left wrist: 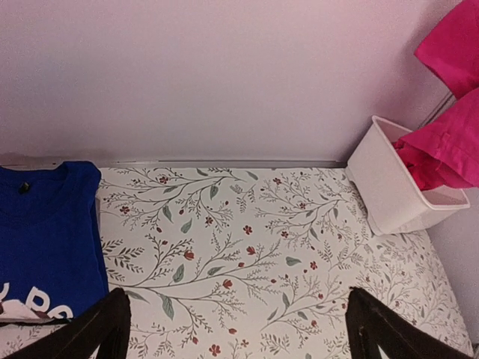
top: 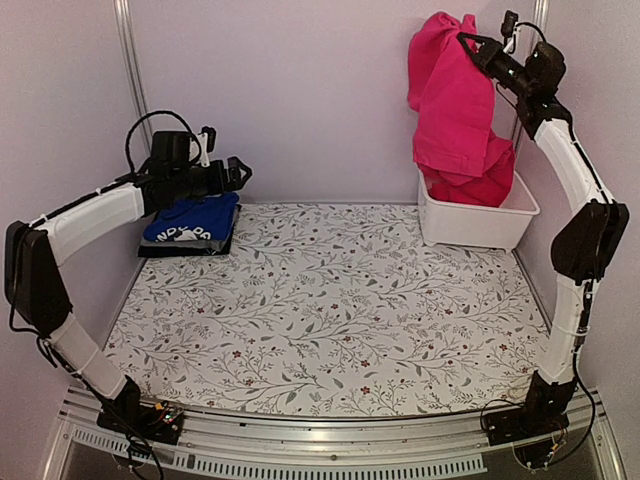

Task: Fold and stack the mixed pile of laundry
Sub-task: Pick up the crumpled trousers from the bin, then place the crumpled trousers at the center of the board.

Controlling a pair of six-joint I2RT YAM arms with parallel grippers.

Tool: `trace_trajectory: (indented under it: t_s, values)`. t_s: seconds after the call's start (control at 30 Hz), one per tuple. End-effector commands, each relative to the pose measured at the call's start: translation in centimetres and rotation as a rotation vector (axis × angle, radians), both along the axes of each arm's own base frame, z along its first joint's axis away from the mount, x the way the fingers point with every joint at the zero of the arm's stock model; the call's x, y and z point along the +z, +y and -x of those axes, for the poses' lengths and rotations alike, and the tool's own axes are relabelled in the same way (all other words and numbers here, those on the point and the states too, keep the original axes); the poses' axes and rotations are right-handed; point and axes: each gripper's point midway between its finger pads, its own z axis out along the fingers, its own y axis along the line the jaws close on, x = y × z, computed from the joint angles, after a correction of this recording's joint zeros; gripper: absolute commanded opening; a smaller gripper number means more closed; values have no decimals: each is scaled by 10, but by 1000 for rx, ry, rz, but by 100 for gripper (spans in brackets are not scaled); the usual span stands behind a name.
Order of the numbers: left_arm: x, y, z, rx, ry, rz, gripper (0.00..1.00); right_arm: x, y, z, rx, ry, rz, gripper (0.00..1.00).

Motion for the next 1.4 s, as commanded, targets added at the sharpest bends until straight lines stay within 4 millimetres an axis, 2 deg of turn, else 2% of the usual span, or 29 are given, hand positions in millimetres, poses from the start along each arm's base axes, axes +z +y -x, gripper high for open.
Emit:
trace_trajectory:
  t_s: [0.0,0.13,0.3,0.4,0.47,0.57,0.67,0.7,0.73,0.77,0.8,0.87,0.93,1.03,1.07,1.1,1.23,1.3,1.37]
  values:
    - [30,-1,8,-23,-94,21,100,139,40,159,232,-418,-146,0]
    - [36,0,11,-27,-114,24,100,157,79,208,355,-478,-201,0]
    - [36,3,16,-22,-117,24,100,165,124,255,514,-497,-261,0]
    - [36,6,21,-18,-117,22,100,160,147,265,574,-477,-275,0]
    - [34,10,25,-7,-113,27,100,146,162,251,592,-424,-260,0]
    - [27,18,30,12,-96,33,100,100,192,212,618,-267,-230,0]
    - [19,30,36,45,-70,41,100,29,239,180,689,-64,-151,0]
    - [16,35,37,59,-60,40,100,-4,256,170,713,23,-117,3]
    - [11,40,40,74,-42,37,100,-33,270,164,728,102,-83,15]
    - [9,45,42,83,-32,36,100,-66,282,158,724,179,-33,34]
    - [7,51,44,93,-23,38,100,-96,291,154,723,257,14,49]
    - [6,56,49,94,-16,37,100,-150,297,147,658,362,140,72]
    - [5,59,54,89,-19,24,100,-187,284,142,543,443,252,84]
    - [0,51,62,26,-19,6,100,-230,251,137,353,473,437,89]
    - [-3,42,65,-22,-16,4,100,-234,233,138,288,489,471,90]
    - [-5,32,68,-63,-12,-2,100,-247,211,133,224,529,506,90]
    - [-27,-7,73,-179,23,-44,100,-311,120,123,-42,769,573,88]
    - [-37,-19,72,-203,48,-47,100,-317,83,121,-139,809,555,88]
    - [-42,-28,71,-223,66,-40,100,-312,51,113,-213,824,504,88]
